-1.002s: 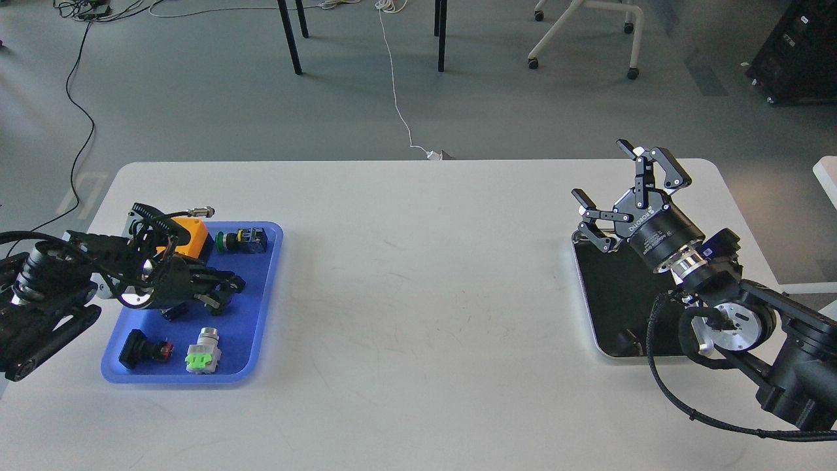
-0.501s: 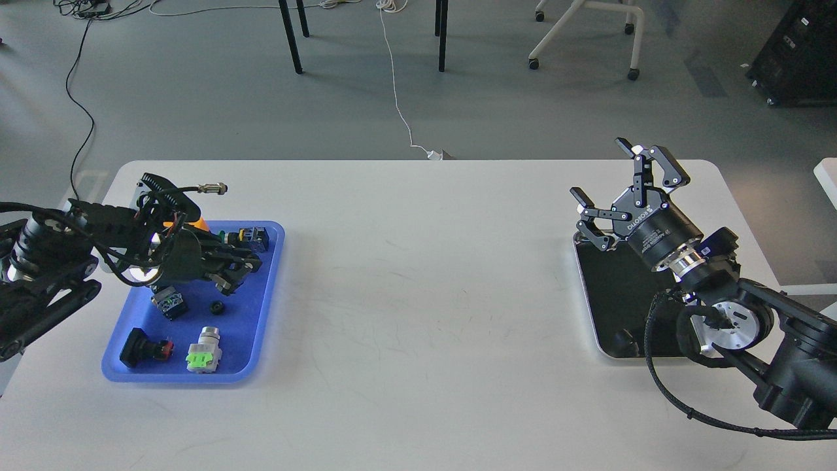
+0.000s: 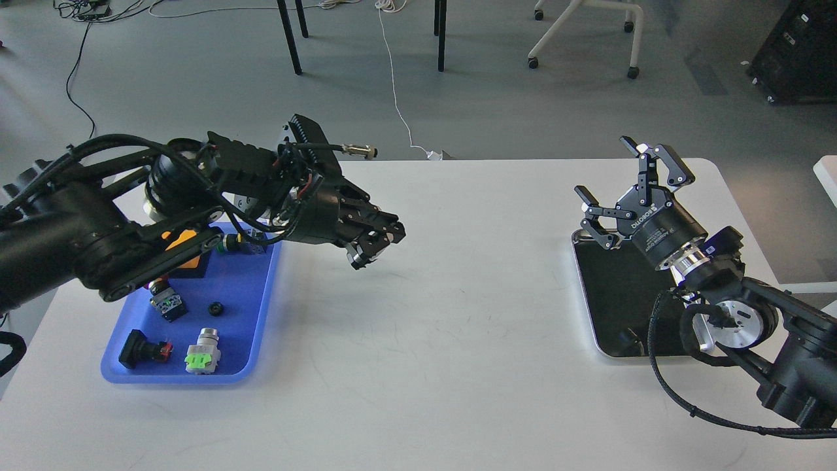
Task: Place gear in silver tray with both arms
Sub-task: 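Lift the gear and carry it toward the table center, then release the gear on the table and withdraw the left arm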
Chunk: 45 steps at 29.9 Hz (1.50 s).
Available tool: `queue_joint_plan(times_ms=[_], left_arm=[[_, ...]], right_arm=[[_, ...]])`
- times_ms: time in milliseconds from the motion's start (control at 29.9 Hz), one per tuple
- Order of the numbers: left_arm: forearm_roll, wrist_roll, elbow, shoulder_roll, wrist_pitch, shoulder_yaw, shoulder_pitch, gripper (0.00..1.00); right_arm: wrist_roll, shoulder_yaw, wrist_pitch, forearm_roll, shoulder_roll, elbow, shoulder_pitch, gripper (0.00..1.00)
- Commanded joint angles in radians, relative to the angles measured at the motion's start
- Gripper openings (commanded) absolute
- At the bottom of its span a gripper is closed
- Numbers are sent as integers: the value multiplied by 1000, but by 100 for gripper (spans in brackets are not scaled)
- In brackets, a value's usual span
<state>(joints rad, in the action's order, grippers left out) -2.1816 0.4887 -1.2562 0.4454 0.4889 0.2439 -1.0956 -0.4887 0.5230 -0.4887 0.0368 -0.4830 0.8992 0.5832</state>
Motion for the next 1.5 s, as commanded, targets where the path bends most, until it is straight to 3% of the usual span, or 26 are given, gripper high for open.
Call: queue_joint_plan(times_ms=[0, 334, 568, 902, 1470], left_arm=[[0, 0, 66, -131, 0, -74, -33, 13], [0, 0, 233, -300, 0, -104, -21, 13], [0, 0, 284, -382, 0, -144, -18, 13], [0, 0, 336, -393, 0, -155, 31, 15], [0, 0, 324, -445, 0, -178, 46, 15]], right_arm=[[0, 2, 0, -1, -9, -19, -6, 99], [0, 3, 0, -12, -32, -163, -39, 99], [0, 3, 0, -12, -40, -174, -46, 99], [0, 2, 0, -12, -43, -174, -46, 99], [0, 2, 0, -12, -43, -174, -48, 99]])
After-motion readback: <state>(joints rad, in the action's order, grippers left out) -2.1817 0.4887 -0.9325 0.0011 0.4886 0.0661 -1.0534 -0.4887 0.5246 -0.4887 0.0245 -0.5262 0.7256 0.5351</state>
